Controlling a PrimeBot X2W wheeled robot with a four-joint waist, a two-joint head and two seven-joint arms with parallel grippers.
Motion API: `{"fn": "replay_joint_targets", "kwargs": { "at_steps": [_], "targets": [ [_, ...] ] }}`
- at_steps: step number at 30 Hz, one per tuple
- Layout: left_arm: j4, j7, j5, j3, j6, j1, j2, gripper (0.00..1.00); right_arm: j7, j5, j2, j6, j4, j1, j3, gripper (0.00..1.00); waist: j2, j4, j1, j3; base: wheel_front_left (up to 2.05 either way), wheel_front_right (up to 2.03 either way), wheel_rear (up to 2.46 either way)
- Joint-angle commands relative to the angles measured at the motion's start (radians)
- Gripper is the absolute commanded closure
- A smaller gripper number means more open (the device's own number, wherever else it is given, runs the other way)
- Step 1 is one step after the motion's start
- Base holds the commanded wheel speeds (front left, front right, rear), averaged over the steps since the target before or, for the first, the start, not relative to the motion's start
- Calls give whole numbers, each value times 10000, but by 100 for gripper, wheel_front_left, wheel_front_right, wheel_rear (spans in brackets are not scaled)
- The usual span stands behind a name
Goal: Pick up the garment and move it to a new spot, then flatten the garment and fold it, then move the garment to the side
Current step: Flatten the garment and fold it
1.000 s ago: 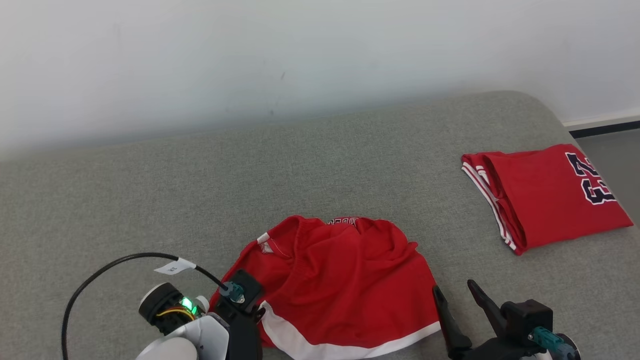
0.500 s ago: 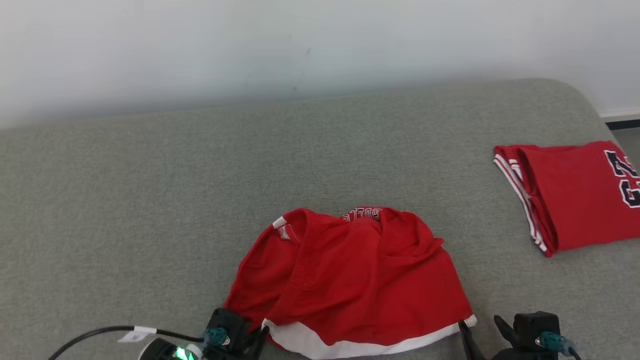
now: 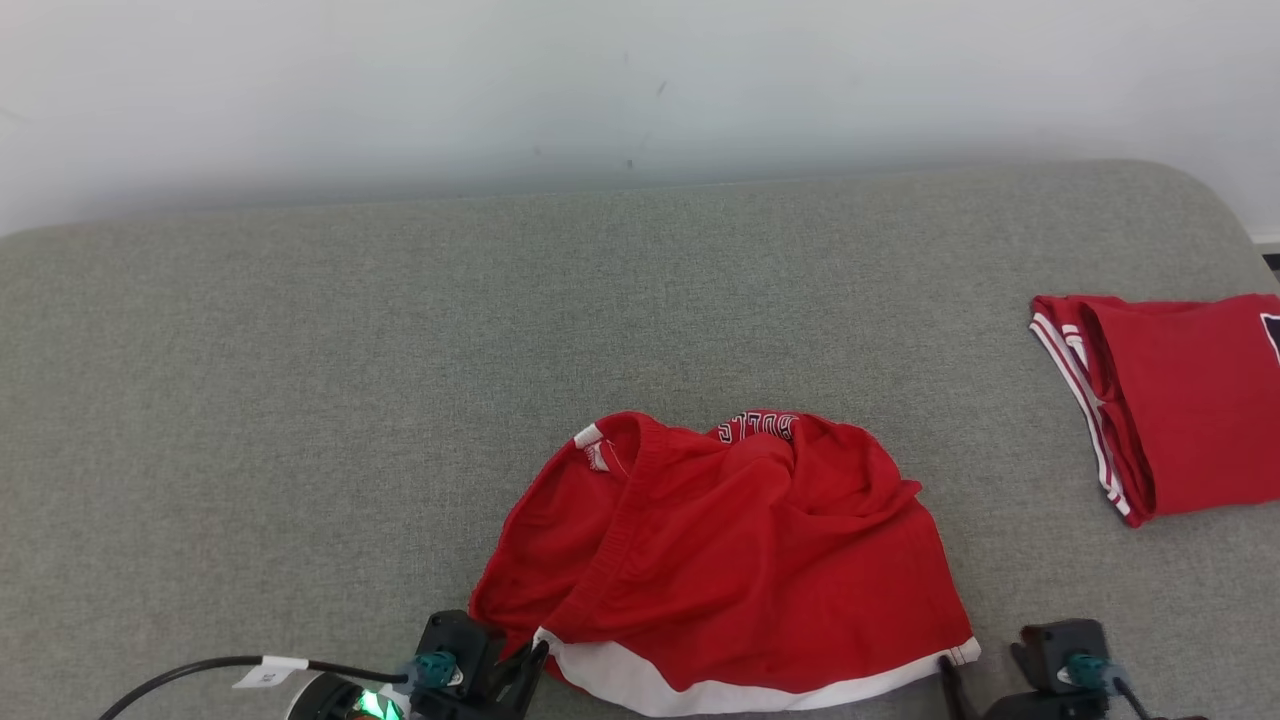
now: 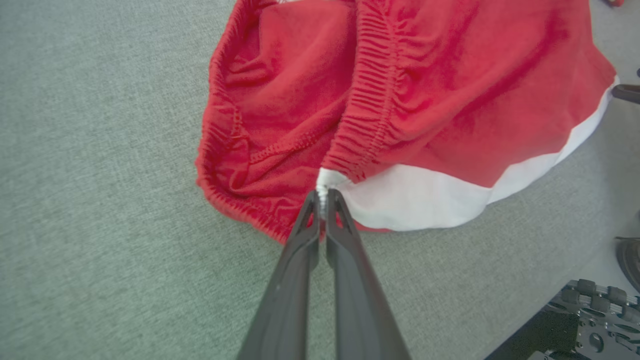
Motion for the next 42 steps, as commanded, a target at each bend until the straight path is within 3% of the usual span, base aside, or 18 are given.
{"fn": "replay_joint_targets", "kwargs": {
  "at_steps": [1,5,7,10,12,14,16,18,23,30,35,42],
  "targets": [
    [37,-59,-61,46,11,-53,-20,100,86,-56,20,-18,87,-93,165,7,-1,-13,0,-15,0,0,0],
    [56,-48,-124,50,-4,-39,-18,100,192,-55,12,-18,342,-240,330,19,-1,-5,0,-32,0,0,0],
    [60,-61,-142,51,-5,-52,-11,100,194,-29,15,-18,489,-284,343,36,-1,3,0,-35,0,0,0],
    [61,-87,-152,48,-13,-68,-4,100,133,-92,14,-18,629,-399,268,36,-1,17,0,-44,0,0,0],
    [54,-95,-168,39,-8,-49,-1,100,154,-116,11,-18,707,-411,159,54,-1,17,0,-54,0,0,0],
    [45,-113,-164,41,4,-28,9,100,169,-118,19,-18,759,-430,162,57,-1,6,0,-62,0,0,0],
    [35,-156,-151,55,18,-12,21,100,167,-94,15,-18,787,-478,184,70,-1,-13,0,-68,0,0,0],
    [40,-249,-163,81,33,9,24,100,166,-58,15,-18,796,-522,216,100,-1,-25,0,-88,0,0,0],
    [-155,-976,-536,576,99,213,-161,100,-89,311,11,-18,380,-535,199,100,-1,-60,0,-218,0,0,0],
    [-1379,-3257,-2614,2976,-440,702,-801,100,-614,1859,13,-18,-1385,-808,256,100,-1,-187,0,-540,0,0,0],
    [-2115,-3635,-3871,4137,-929,637,-990,100,-423,2776,-185,-18,-2632,-1279,201,100,-1,-316,0,-776,0,0,0],
    [-2956,-2869,-4991,4963,-1252,-416,-756,100,355,4337,-898,-19,-3864,-2843,311,100,-1,-535,0,-1021,0,0,0]
  ]
}}
